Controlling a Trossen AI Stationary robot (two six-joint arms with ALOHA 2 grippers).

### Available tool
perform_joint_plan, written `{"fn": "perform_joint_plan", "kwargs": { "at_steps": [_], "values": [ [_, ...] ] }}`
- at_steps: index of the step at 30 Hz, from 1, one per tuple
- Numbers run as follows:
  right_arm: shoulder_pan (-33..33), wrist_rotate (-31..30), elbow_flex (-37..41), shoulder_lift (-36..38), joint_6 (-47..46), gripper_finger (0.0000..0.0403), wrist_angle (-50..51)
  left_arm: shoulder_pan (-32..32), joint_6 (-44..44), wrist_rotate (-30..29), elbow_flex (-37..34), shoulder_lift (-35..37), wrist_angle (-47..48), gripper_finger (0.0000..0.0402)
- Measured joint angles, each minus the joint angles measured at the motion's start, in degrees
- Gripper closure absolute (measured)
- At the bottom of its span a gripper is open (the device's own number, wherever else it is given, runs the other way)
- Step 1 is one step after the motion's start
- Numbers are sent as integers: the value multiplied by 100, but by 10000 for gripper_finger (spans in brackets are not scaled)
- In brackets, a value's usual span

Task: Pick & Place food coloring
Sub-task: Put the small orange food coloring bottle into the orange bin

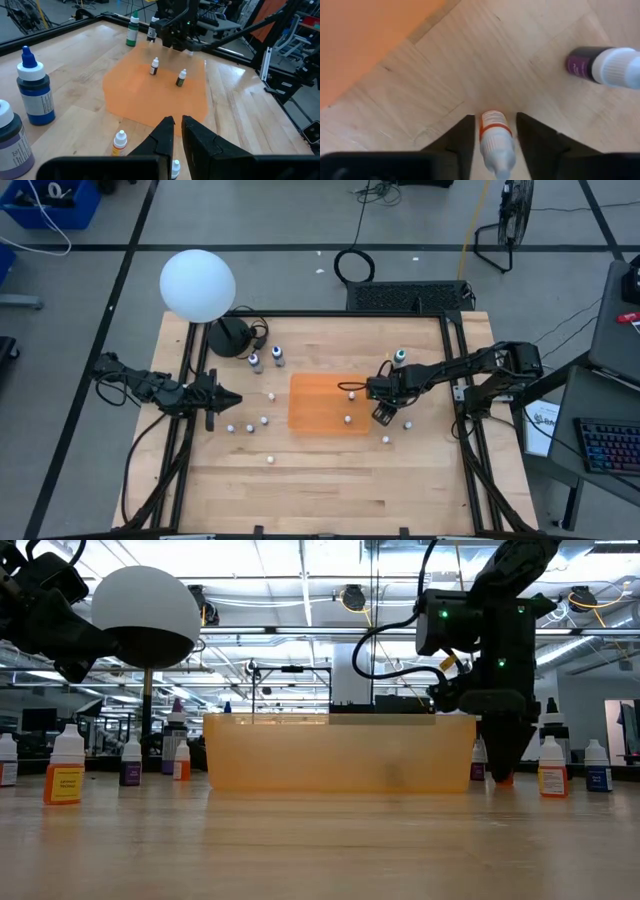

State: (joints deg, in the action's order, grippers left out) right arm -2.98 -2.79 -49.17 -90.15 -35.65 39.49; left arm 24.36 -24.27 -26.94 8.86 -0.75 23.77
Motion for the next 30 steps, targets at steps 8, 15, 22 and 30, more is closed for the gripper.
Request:
{"fn": "perform_joint_plan", "kwargs": {
  "at_steps": [8, 15, 22, 30],
  "values": [
    [138, -2, -159, 46, 553, 353, -146, 0, 0, 0, 0, 0, 0, 360],
    [514, -589, -1362, 109, 699, 353, 1023, 0, 0, 1, 0, 1, -2, 360],
    [683, -1273, -3154, 77, 1176, 353, 1593, -1, 0, 2, 0, 1, -1, 360],
    [577, -1392, -5100, -820, 1984, 353, 2417, -2, 0, 2, 0, 2, 2, 360]
  ]
}}
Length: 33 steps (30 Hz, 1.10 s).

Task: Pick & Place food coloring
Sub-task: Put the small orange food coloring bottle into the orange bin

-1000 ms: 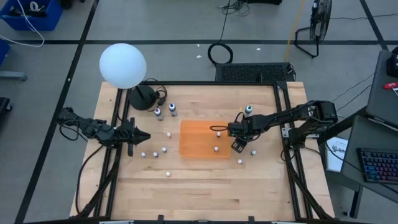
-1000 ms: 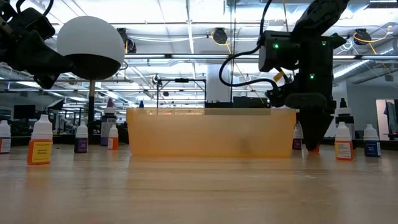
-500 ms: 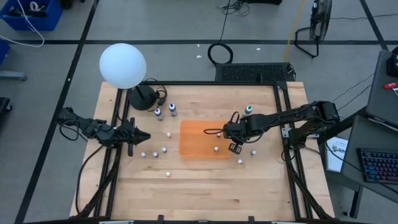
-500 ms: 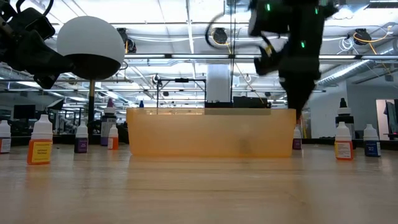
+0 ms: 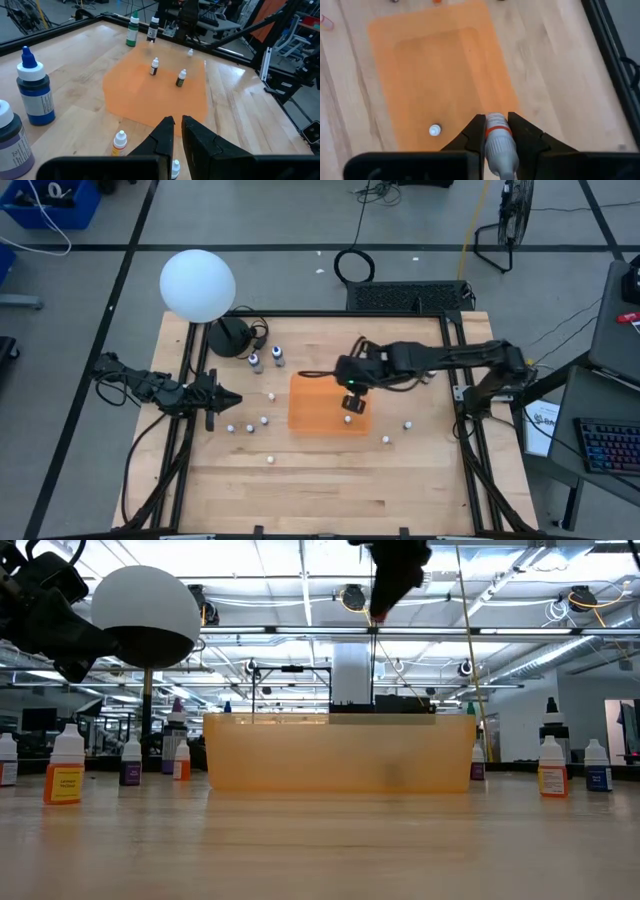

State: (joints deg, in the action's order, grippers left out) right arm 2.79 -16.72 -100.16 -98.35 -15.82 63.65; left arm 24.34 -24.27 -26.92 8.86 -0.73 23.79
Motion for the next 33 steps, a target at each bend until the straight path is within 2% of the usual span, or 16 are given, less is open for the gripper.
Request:
{"fn": "perform_joint_plan", "kwargs": {
  "at_steps": [4, 6, 11, 15, 26, 33],
  "values": [
    [-98, 68, -996, -821, 202, 353, 856, 1, 0, 0, 0, 0, -3, 360],
    [-156, 357, -1301, -1178, 281, 353, 1153, 1, 0, 0, 0, -1, -3, 360],
    [-230, 1373, -1308, -1781, 683, 353, 868, 2, 0, 0, 0, 0, -8, 360],
    [-236, 1554, -929, -2029, 919, 353, 498, 1, 0, 0, 0, 0, -7, 360],
    [-439, 1555, 908, -2074, 961, 353, -1034, 1, 0, 0, 0, 0, -4, 360],
    [-507, 1564, 1257, -2057, 954, 353, -1511, 1, 0, 0, 0, 0, -2, 360]
  ]
}}
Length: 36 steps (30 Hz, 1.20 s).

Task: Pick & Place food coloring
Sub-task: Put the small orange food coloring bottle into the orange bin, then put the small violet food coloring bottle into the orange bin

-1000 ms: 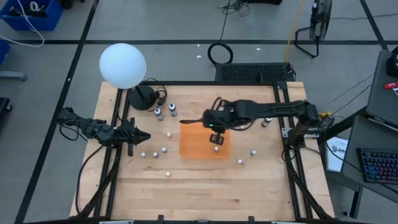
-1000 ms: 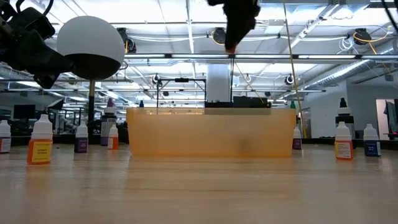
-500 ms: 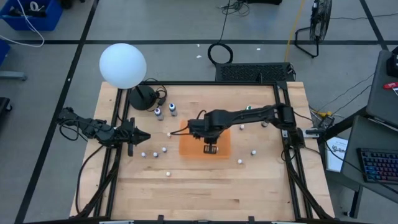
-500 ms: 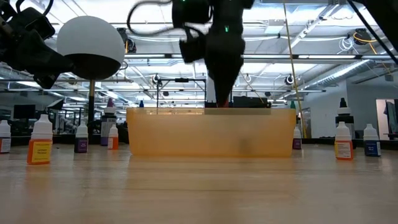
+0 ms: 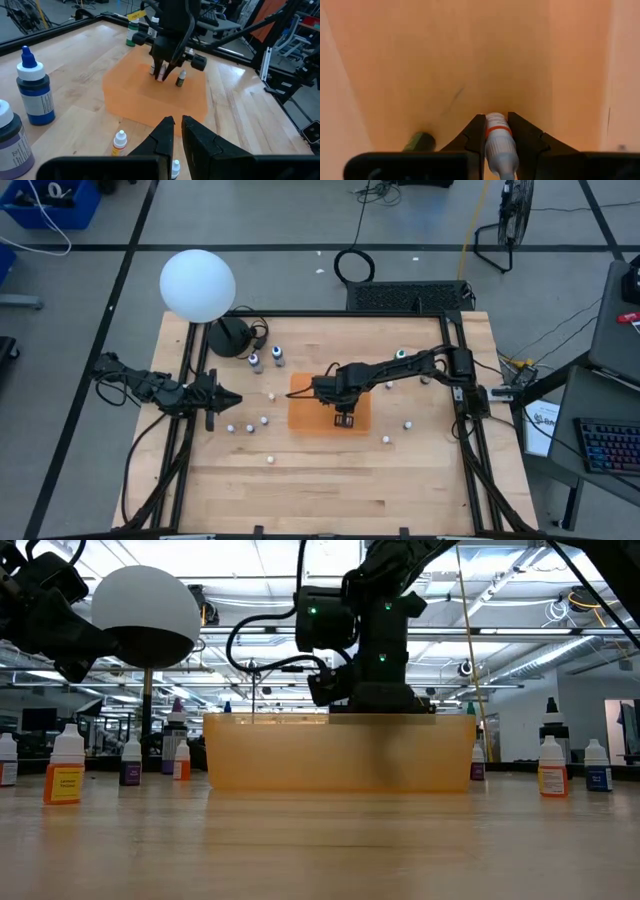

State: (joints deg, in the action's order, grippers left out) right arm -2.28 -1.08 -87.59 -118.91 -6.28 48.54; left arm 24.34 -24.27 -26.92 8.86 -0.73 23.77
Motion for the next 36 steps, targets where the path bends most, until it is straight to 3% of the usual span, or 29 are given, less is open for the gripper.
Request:
{"fn": "perform_joint_plan", "kwargs": {
  "at_steps": [4, 11, 17, 30, 36],
  "values": [
    [0, -3, 13, 21, -8, 348, -114, 2, 0, 0, 0, 0, -2, 360],
    [10, -3, 13, 42, -327, 255, -193, 2, 0, 0, 0, 0, 0, 360],
    [11, 405, 13, 163, -583, 215, -158, 2, 0, 0, 0, 0, 0, 360],
    [11, 409, 15, 1346, -1021, 213, 307, 2, 0, 0, 0, 0, -2, 360],
    [13, -471, 16, 2020, -1377, 215, 1521, 1, 0, -2, 0, 0, -2, 360]
  ]
}}
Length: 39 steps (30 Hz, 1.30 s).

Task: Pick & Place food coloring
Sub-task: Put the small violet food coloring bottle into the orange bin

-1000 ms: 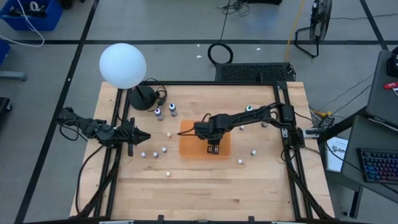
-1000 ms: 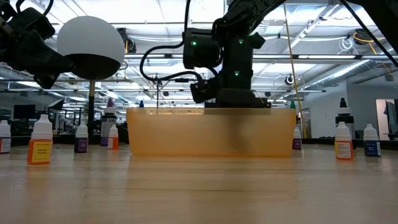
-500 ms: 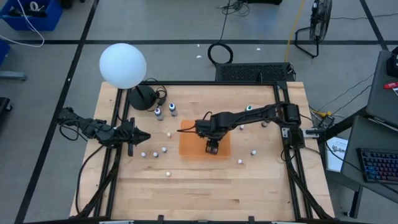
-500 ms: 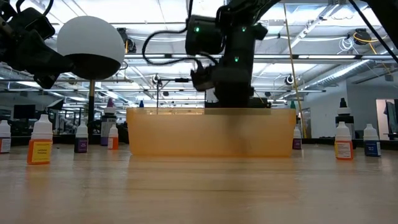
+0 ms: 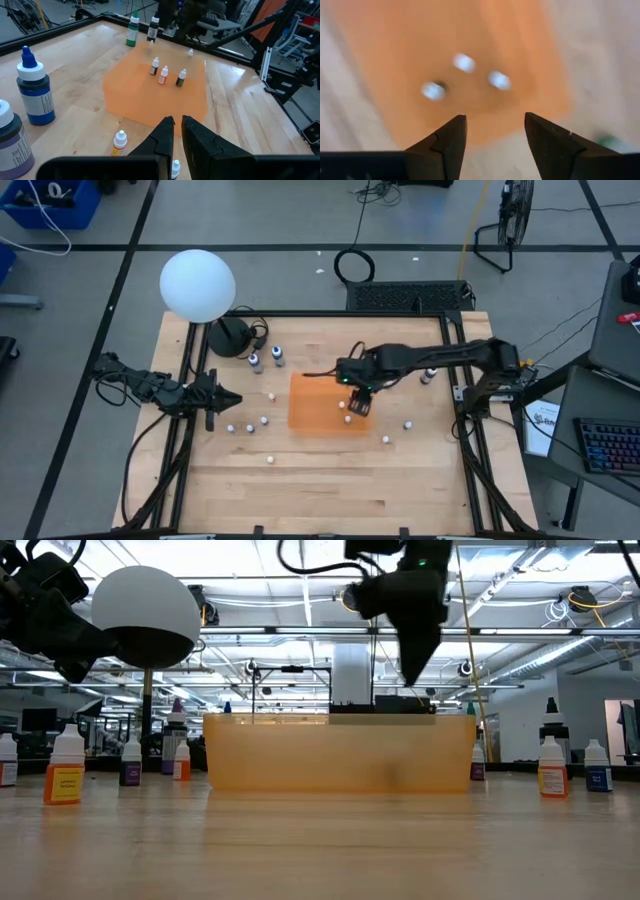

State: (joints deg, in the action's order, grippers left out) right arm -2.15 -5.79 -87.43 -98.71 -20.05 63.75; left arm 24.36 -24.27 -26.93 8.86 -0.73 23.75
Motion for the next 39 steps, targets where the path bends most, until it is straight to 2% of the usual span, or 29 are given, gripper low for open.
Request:
{"fn": "perform_joint_plan", "kwargs": {
  "at_steps": [4, 10, 17, 25, 39],
  "values": [
    [-38, -704, 176, 368, -212, 213, 478, 0, 0, 1, 0, 0, 1, 360],
    [-375, -762, 850, 812, -705, 211, 466, 0, 0, 2, 0, 0, 0, 360],
    [-854, -290, 1783, 947, -838, 204, 388, -1, 0, 0, 0, 0, 0, 360],
    [-1174, 137, 2686, 948, -551, 205, -913, -1, 0, -1, 0, 0, 1, 360],
    [-1470, 260, 3404, 948, -328, 206, -1919, 0, 0, 1, 0, 0, 2, 360]
  ]
}}
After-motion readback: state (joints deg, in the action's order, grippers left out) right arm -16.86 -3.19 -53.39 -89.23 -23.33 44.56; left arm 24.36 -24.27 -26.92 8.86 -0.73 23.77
